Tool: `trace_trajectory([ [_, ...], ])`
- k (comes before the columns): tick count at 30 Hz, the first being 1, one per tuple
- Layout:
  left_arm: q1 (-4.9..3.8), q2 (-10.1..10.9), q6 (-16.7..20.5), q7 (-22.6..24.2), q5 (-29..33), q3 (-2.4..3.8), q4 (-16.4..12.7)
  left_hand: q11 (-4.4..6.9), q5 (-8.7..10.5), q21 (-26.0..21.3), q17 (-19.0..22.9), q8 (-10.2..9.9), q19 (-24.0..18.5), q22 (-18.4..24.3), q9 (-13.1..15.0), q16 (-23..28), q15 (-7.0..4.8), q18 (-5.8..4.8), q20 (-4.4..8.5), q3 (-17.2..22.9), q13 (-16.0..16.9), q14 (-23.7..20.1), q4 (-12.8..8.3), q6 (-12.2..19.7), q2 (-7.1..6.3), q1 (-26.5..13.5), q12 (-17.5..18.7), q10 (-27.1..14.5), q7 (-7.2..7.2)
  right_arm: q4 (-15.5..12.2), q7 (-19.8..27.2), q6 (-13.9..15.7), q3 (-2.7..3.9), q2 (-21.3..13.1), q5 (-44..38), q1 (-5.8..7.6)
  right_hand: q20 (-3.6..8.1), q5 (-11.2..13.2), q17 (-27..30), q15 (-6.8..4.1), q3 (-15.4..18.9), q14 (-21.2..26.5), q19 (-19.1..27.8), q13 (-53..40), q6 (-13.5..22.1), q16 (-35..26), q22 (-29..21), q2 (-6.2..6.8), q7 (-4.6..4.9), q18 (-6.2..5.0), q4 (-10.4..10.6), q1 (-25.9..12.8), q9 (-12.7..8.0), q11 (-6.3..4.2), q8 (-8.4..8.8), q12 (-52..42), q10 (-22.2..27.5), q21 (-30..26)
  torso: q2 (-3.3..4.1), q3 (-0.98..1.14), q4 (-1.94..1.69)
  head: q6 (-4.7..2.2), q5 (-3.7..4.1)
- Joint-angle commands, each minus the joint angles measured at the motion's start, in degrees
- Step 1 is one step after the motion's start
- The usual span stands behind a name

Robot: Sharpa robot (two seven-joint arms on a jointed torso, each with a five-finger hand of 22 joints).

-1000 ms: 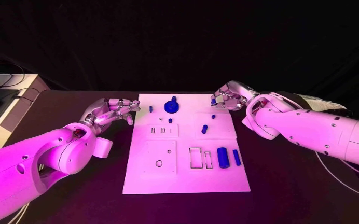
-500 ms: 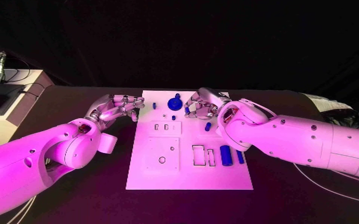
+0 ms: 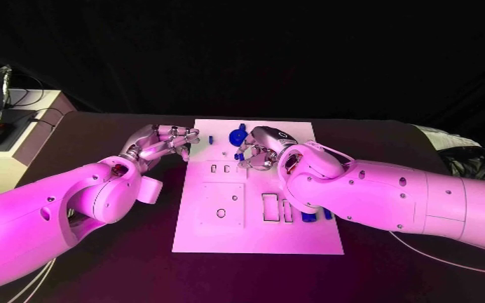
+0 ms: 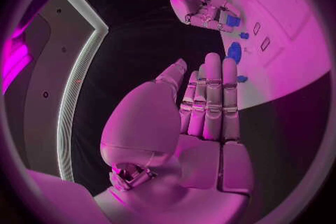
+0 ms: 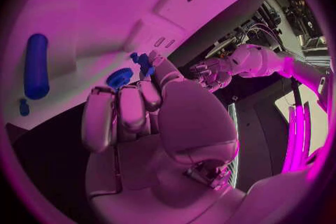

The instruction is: Assemble the parts on the task board

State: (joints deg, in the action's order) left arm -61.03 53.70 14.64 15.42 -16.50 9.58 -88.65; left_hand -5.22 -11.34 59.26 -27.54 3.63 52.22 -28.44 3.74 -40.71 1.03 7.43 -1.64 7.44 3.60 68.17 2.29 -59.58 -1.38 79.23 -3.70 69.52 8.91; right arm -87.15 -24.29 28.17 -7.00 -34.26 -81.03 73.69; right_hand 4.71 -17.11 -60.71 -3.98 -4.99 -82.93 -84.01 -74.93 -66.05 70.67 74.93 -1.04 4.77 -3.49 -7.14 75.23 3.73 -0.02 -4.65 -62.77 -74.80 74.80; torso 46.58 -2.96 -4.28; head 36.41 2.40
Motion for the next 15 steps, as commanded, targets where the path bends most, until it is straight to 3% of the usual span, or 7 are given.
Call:
trace_trajectory([
  [1,-0.01,-0.12,-0.91,0.03,-0.22,0.04,-0.05,0.02,0.16,0.2,0.03,0.09,-0.26,0.09,0.02,0.15,0.1,0.61,0.07,-0.12,-0.01,-0.28,-0.31,-0.12,0.08,0.42,-0.09,-0.1,0.07,-0.51,-3.0,-1.45,-0.06,0.16,-4.5,-0.27,0.03,-0.77,0.1,-0.06,-0.09,-0.03,-2.63,-1.33,-1.64,-0.31,10.71,0.17,0.33,0.45,-0.04,-0.83,0.08,-0.26,-0.45,0.36,-0.08,-0.41,0.02,0.09,0.07,0.24,-0.15],
  [15,-0.01,-0.11,-0.96,-0.08,-0.26,0.04,0.04,0.02,0.16,0.2,0.03,0.09,-0.26,0.09,0.02,0.15,0.1,0.61,0.07,-0.12,-0.01,-0.28,-0.31,-0.12,0.08,0.42,-0.09,-0.1,0.07,-2.12,-5.46,-1.45,-0.13,0.52,-5.41,-1.49,0.09,-0.47,0.42,-0.14,0.52,-0.03,-2.64,-1.29,-1.8,-0.45,10.67,0.73,0.12,0.43,0.81,-1.97,0.07,-0.38,-0.55,0.35,-0.25,-0.62,-0.03,0.05,0.08,0.62,-0.16],
])
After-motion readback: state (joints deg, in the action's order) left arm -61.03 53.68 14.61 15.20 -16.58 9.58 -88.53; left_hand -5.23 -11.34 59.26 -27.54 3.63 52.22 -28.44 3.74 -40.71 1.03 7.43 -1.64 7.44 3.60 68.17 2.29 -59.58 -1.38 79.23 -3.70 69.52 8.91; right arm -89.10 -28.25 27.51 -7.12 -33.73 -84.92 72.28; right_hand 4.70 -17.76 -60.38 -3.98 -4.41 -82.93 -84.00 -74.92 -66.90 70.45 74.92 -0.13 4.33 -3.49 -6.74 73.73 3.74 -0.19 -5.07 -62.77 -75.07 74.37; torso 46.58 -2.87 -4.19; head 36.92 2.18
